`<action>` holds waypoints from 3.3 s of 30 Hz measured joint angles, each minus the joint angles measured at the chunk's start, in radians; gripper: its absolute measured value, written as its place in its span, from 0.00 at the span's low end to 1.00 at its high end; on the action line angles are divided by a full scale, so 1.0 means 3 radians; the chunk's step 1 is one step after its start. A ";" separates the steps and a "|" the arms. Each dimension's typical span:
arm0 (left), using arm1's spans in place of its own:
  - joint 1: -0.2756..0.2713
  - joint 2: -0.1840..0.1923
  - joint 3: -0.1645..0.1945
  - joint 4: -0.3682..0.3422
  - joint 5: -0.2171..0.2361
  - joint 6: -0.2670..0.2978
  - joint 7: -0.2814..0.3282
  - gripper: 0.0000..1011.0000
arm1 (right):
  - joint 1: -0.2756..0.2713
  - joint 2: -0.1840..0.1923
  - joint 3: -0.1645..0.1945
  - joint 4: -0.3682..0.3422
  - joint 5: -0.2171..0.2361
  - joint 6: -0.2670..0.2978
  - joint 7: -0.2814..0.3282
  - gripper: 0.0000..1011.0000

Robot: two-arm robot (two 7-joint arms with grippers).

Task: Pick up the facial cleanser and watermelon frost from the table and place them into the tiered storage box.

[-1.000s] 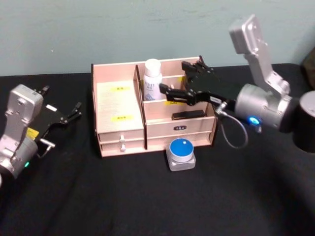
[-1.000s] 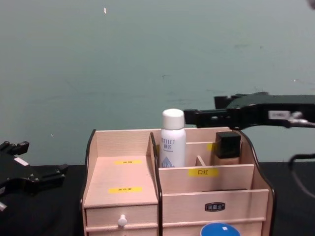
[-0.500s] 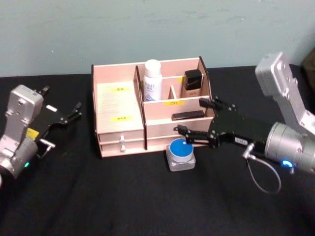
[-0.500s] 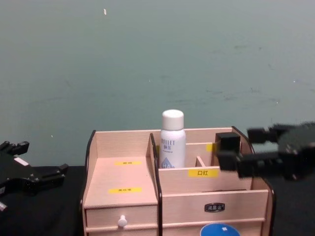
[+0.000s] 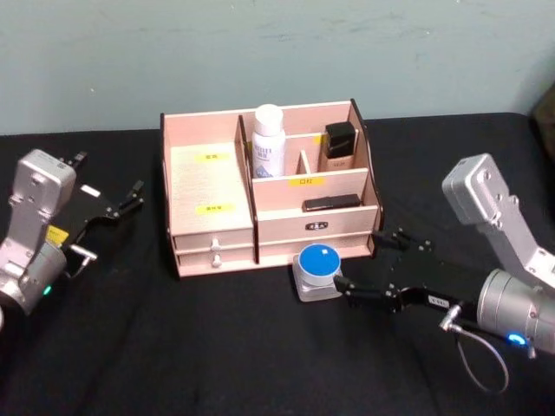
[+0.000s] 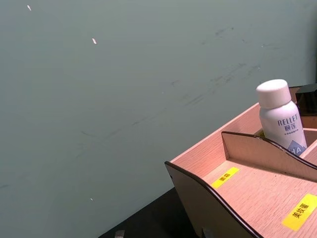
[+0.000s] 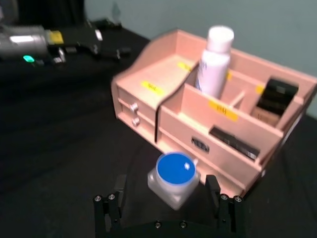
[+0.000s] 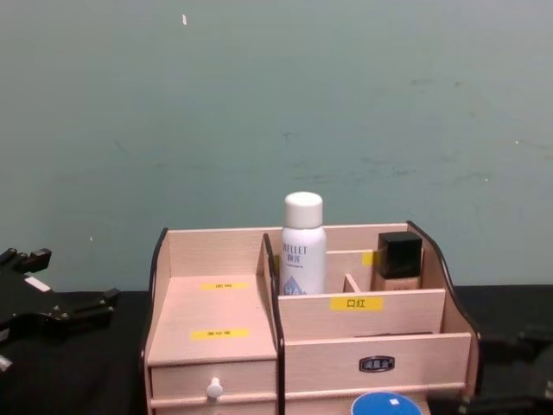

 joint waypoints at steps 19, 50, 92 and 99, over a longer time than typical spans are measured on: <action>0.0000 0.0000 0.0000 0.0000 0.0000 0.0000 0.0000 1.00 | 0.0193 -0.0262 -0.0184 0.0405 -0.0239 0.0204 -0.0015 0.99; 0.0000 0.0000 0.0000 0.0000 0.0000 0.0000 0.0000 1.00 | 0.0577 -0.0682 -0.0371 0.0897 -0.0541 0.0157 0.0129 0.99; 0.0000 0.0000 0.0000 0.0000 0.0000 0.0000 0.0000 1.00 | 0.0650 -0.0861 -0.0368 0.1112 -0.0742 0.0136 0.0162 0.99; 0.0000 0.0000 0.0000 0.0000 0.0000 0.0000 0.0000 1.00 | 0.0657 -0.0876 -0.0377 0.1123 -0.0782 0.0133 0.0147 0.99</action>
